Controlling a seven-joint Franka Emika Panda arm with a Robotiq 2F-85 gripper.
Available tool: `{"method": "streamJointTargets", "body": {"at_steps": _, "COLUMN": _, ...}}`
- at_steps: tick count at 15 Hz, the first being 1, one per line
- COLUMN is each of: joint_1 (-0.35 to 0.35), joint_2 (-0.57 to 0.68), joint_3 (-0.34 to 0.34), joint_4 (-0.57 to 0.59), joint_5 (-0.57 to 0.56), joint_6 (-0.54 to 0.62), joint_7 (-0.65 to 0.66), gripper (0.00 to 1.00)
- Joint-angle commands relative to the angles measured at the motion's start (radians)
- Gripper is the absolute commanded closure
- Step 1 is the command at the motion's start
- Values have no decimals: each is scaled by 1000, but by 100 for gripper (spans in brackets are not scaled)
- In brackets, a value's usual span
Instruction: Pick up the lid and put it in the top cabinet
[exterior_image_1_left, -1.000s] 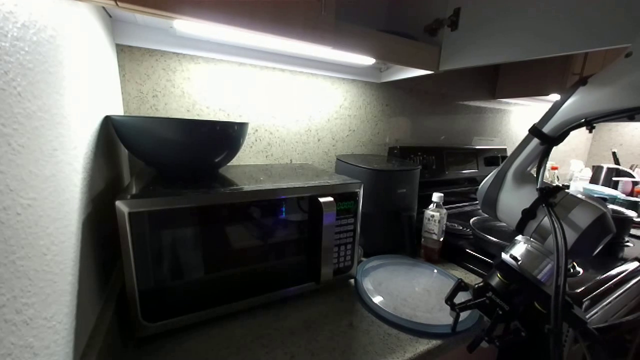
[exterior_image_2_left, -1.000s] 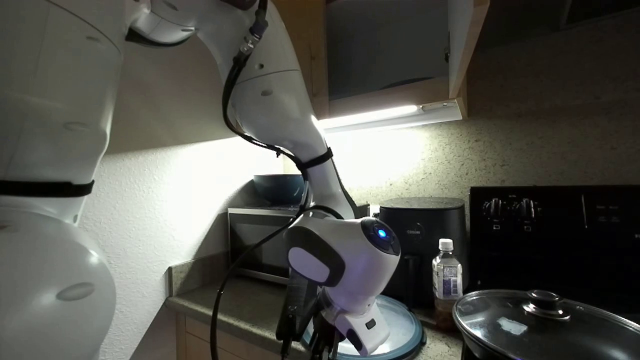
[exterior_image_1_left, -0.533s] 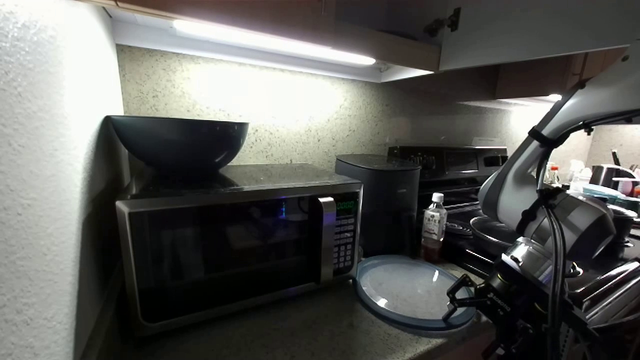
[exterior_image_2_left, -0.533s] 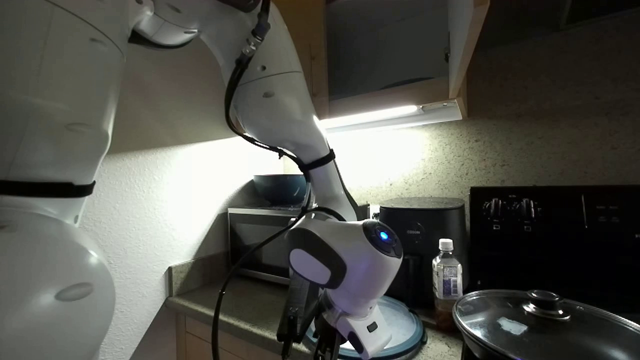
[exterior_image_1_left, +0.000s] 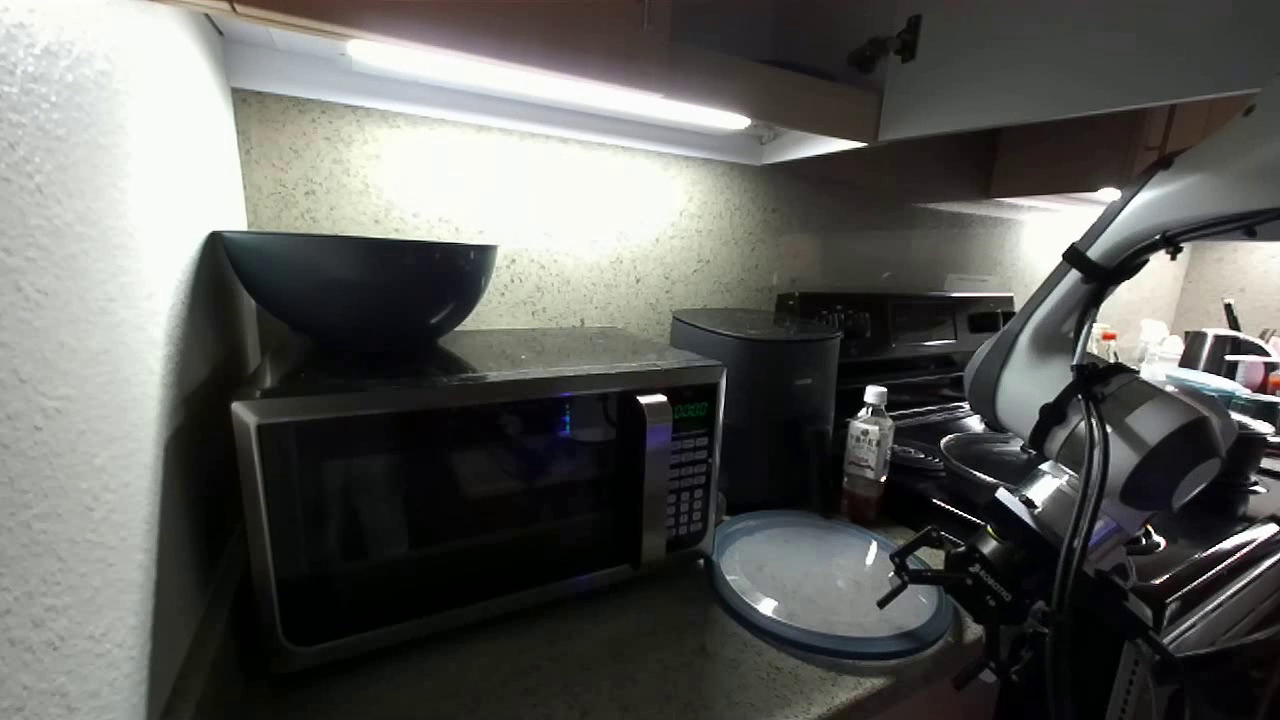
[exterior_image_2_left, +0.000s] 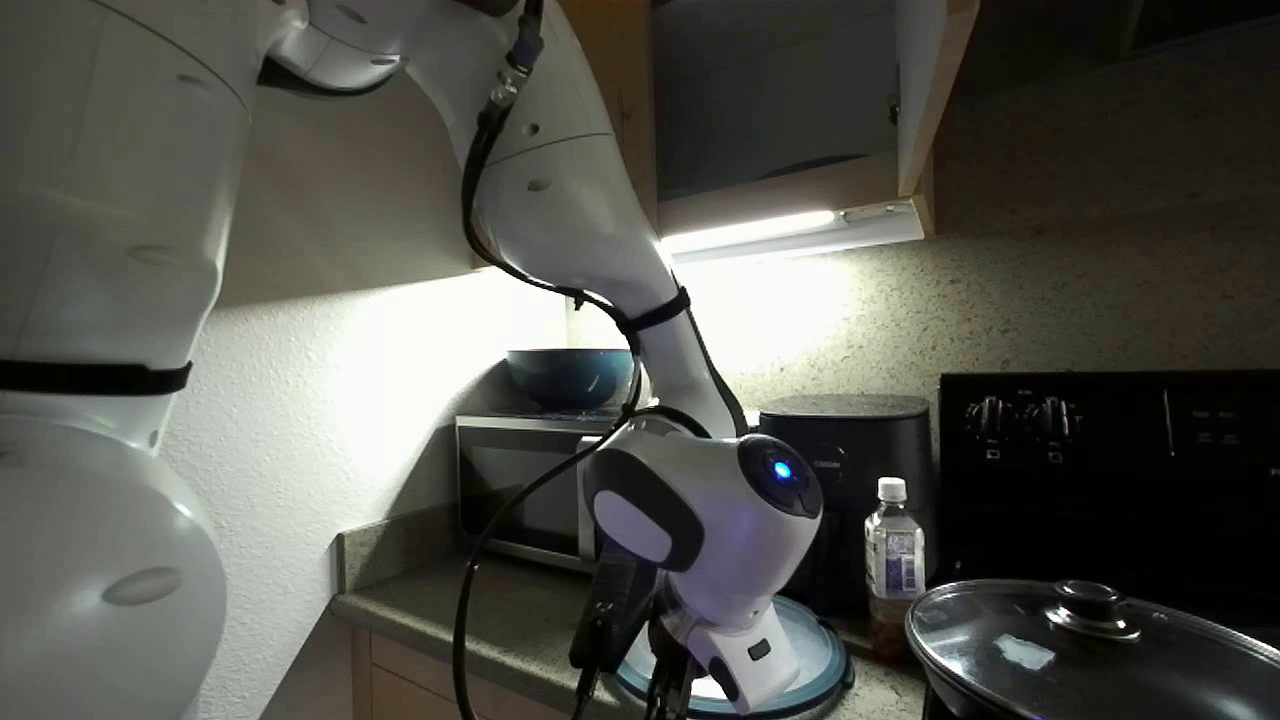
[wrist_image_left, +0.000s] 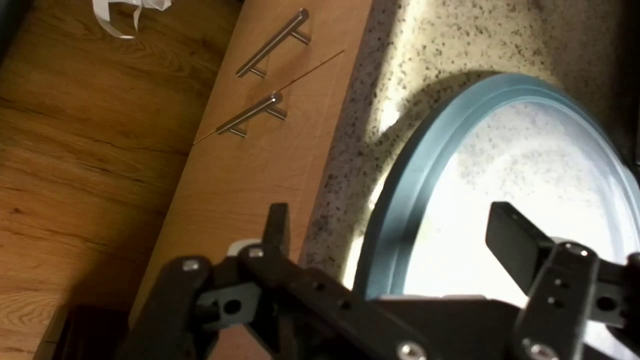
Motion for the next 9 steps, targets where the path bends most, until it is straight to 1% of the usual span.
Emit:
{"method": "streamJointTargets", "body": {"at_steps": 1, "joint_1": -17, "joint_2": -17, "joint_3": -3, "joint_4": 4, "joint_5": 65, "joint_6": -51, "joint_7": -41, "gripper": 0}}
{"method": "streamJointTargets", "body": {"at_steps": 7, "joint_1": -16, "joint_2": -5, "joint_3": -9, "joint_4": 24, "joint_5": 98, "joint_6": -103, "joint_7": -55, "gripper": 0}}
{"method": "streamJointTargets", "body": {"at_steps": 8, "joint_1": -16, "joint_2": -4, "joint_3": -9, "joint_4": 27, "joint_5": 110, "joint_6": -110, "joint_7": -63, "gripper": 0}}
{"method": "streamJointTargets", "body": {"at_steps": 9, "joint_1": -19, "joint_2": 3, "joint_3": -9, "joint_4": 38, "joint_5": 145, "joint_6": -126, "joint_7": -92, "gripper": 0}}
